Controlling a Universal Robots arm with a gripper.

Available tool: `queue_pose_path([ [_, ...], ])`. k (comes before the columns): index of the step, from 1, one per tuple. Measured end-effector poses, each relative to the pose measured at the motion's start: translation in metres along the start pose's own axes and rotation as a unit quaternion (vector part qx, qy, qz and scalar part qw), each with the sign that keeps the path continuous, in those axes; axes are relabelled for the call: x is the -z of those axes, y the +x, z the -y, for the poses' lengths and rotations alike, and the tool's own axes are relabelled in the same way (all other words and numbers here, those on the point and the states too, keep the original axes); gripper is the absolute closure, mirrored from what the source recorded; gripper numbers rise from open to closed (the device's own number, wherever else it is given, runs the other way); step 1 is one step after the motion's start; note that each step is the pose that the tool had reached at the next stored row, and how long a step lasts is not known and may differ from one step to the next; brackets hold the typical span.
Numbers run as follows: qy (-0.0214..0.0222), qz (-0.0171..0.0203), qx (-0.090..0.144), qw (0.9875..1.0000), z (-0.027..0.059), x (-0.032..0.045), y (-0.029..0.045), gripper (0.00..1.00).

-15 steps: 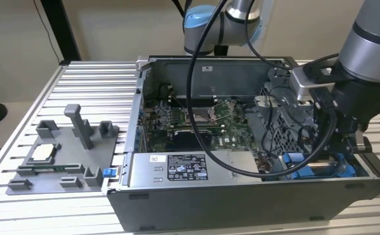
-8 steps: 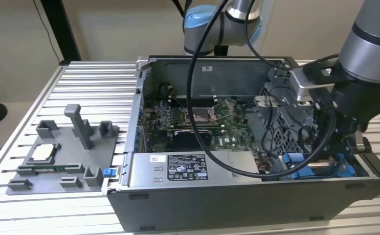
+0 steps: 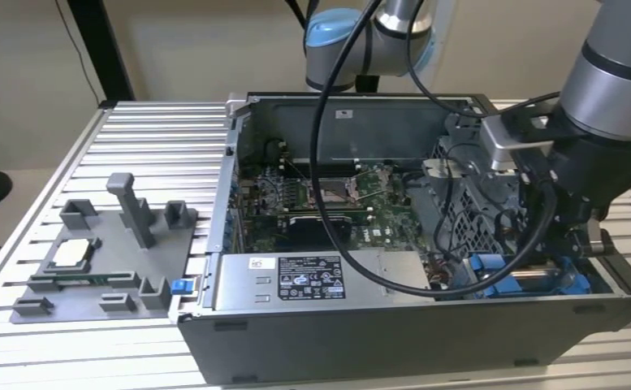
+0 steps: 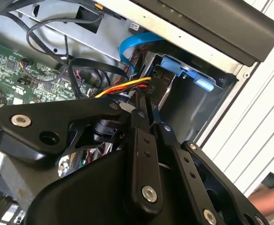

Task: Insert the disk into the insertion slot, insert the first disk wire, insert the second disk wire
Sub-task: 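Insert the second disk wire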

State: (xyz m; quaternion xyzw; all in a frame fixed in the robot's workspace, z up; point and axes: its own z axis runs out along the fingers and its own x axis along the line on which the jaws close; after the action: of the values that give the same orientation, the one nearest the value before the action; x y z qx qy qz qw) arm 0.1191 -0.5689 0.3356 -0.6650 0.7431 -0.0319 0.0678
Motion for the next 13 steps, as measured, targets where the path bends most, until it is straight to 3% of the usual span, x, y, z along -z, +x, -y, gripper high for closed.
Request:
queue_pose_path([
  [4, 0.0, 0.0005, 0.0, 1.0, -0.0002, -0.0014, 0.0001, 1.0],
  [6, -0.0005, 0.0021, 0.0, 1.0, 0.0003, 0.0024, -0.0002, 1.0],
  [8, -0.0012, 0.0005, 0.0, 1.0, 0.0015, 0.0106, -0.0006, 1.0],
  [13, -0.0019, 0.0, 0.0, 1.0, 0.0018, 0.0119, -0.0001, 1.0],
])
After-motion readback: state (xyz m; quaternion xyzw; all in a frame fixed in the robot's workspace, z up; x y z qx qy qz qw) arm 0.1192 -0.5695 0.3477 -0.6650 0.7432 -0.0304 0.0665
